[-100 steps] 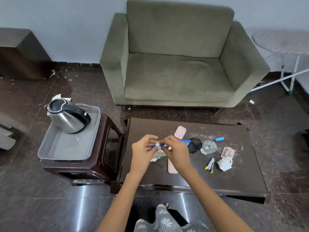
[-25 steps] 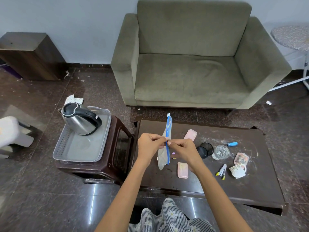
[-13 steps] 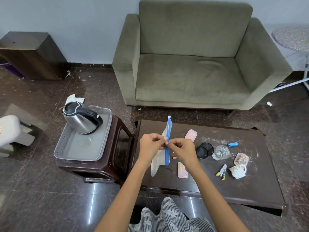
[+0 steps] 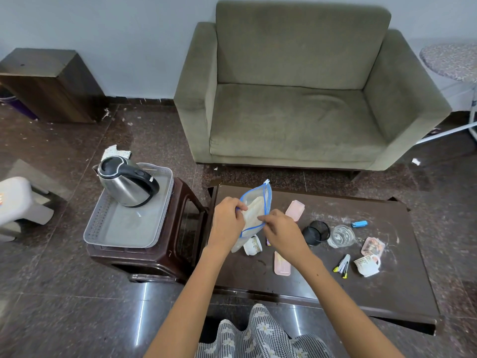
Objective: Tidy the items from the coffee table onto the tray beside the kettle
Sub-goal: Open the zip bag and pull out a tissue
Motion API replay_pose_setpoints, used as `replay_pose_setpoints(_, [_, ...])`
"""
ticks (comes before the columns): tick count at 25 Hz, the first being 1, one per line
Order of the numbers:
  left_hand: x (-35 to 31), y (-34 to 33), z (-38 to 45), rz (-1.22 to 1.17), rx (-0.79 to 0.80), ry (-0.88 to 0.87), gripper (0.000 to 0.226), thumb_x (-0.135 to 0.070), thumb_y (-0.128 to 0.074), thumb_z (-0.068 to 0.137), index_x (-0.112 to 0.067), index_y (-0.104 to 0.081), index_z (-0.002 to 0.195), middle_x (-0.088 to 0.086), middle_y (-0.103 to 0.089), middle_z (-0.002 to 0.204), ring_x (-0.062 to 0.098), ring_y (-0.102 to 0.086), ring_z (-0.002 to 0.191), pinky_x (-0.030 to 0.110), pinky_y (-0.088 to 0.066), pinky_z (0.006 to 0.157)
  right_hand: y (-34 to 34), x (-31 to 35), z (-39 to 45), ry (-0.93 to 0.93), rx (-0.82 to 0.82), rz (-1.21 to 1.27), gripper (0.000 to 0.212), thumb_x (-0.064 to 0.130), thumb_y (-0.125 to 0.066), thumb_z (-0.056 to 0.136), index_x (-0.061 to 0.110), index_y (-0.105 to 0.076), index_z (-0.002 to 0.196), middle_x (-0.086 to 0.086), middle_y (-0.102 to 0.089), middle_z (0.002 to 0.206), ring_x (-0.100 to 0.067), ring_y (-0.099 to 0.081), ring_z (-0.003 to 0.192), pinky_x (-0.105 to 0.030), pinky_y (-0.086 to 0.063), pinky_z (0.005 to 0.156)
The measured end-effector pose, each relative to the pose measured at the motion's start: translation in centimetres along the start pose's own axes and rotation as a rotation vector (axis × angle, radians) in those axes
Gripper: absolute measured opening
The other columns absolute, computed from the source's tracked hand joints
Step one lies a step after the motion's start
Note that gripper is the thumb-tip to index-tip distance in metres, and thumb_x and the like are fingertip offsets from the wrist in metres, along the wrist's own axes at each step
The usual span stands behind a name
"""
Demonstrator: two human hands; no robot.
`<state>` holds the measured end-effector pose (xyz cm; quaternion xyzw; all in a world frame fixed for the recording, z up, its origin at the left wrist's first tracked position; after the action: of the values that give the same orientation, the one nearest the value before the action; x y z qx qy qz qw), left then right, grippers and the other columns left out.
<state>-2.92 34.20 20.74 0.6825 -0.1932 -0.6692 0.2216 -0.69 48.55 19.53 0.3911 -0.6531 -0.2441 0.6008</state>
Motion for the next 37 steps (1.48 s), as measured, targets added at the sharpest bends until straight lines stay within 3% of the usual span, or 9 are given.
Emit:
replay_pose_setpoints(3, [0.3,0.1,-0.1,0.145,0.100,0.024,0.034,-0.004,-0.064,0.072,-0.010,-0.063,0.106,0.000,-0.059,0.104,0.018,-0.059,0.088,0.028,-0.044,0.071,0.4,0.3,-0.5,0.077,-0.025,-0.283,0.029,0.015,-0.055,0.085,0.019,-0.065,0.112,-0.005,-0.055,0.099,-0.028,-0.059,0.089,-0.028,-0.034,0.057])
replay_pose_setpoints(7, [1.2,0.0,-0.4,0.231,0.175,0.090,0.052,-0.011,-0.069,0.071,-0.010,-0.052,0.121,0.000,-0.050,0.118,0.024,-0.060,0.092,0.037,-0.050,0.074,0.6,0.8,-0.9,0.220,-0.181,-0.430,0.008,0.012,-0.075,0.065,0.012,-0.067,0.066,-0.005,-0.053,0.083,-0.027,-0.053,0.076,-0.023,-0.025,0.045])
replay_pose_setpoints(13, [1.0,0.1,-0.8,0.189,0.185,0.035,0.062,0.000,-0.064,0.069,-0.009,-0.048,0.128,0.001,-0.048,0.125,0.025,-0.060,0.093,0.042,-0.052,0.078,-1.2,1.4,-1.3,0.544,-0.180,-0.529,0.025,0.026,-0.054,0.079,0.014,-0.067,0.061,-0.002,-0.064,0.079,-0.022,-0.060,0.084,-0.029,-0.038,0.084])
replay_pose_setpoints(17, [0.9,-0.4,-1.3,0.212,0.204,0.009,0.063,0.006,-0.058,0.068,-0.009,-0.049,0.129,0.001,-0.048,0.126,0.022,-0.058,0.100,0.035,-0.049,0.081,-1.9,1.5,0.1,0.440,-0.156,-0.572,0.020,0.027,-0.063,0.080,0.019,-0.061,0.063,0.003,-0.059,0.061,-0.020,-0.053,0.048,-0.025,-0.035,0.058])
replay_pose_setpoints(20, [1.1,-0.7,-1.7,0.217,0.237,0.016,0.066,0.007,-0.056,0.067,-0.012,-0.049,0.130,-0.003,-0.047,0.127,0.020,-0.057,0.098,0.027,-0.046,0.075,-2.7,1.5,1.2,0.281,-0.038,-0.613,0.022,0.015,-0.077,0.065,0.016,-0.065,0.083,0.001,-0.068,0.088,-0.024,-0.054,0.041,-0.021,-0.019,0.037])
replay_pose_setpoints(24, [1.4,-0.6,-1.9,0.223,0.256,-0.007,0.066,0.006,-0.055,0.068,-0.017,-0.049,0.130,-0.008,-0.047,0.126,0.018,-0.056,0.097,0.033,-0.050,0.076,-5.5,1.3,2.7,0.280,0.239,-0.681,0.029,0.003,-0.057,0.080,0.010,-0.062,0.108,-0.008,-0.049,0.135,-0.033,-0.066,0.077,-0.028,-0.035,0.047])
replay_pose_setpoints(27, [1.7,-0.5,-2.1,0.242,0.270,-0.020,0.068,0.006,-0.055,0.068,-0.019,-0.050,0.131,-0.008,-0.047,0.127,0.016,-0.055,0.098,0.033,-0.051,0.076,-6.9,0.9,3.2,0.287,0.363,-0.732,0.025,0.004,-0.058,0.079,0.010,-0.064,0.103,-0.007,-0.055,0.126,-0.031,-0.066,0.081,-0.035,-0.051,0.064])
replay_pose_setpoints(32, [2.4,-0.4,-2.6,0.217,0.282,-0.002,0.068,0.003,-0.057,0.067,-0.023,-0.052,0.129,-0.011,-0.047,0.127,0.012,-0.055,0.095,0.034,-0.053,0.075,-6.3,0.8,3.4,0.247,0.320,-0.675,0.043,0.009,-0.052,0.085,0.012,-0.042,0.126,-0.010,-0.068,0.101,-0.030,-0.066,0.087,-0.033,-0.040,0.062])
replay_pose_setpoints(37, [2.4,-1.0,-2.8,0.189,0.276,-0.002,0.068,0.008,-0.053,0.067,-0.023,-0.053,0.128,-0.013,-0.049,0.123,0.011,-0.054,0.096,0.029,-0.050,0.073,-6.4,0.3,4.1,0.186,0.285,-0.675,0.025,0.007,-0.047,0.086,0.014,-0.061,0.105,-0.006,-0.070,0.098,-0.026,-0.063,0.080,-0.032,-0.040,0.063])
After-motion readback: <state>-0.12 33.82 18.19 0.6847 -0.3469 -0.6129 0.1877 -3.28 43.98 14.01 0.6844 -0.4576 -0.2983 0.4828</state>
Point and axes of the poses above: each hand's wrist, its own z-axis towards the middle knuckle, its own y-axis out of the back of the hand, x = y × z, the point moved 6 cm from there along z, towards the middle knuckle
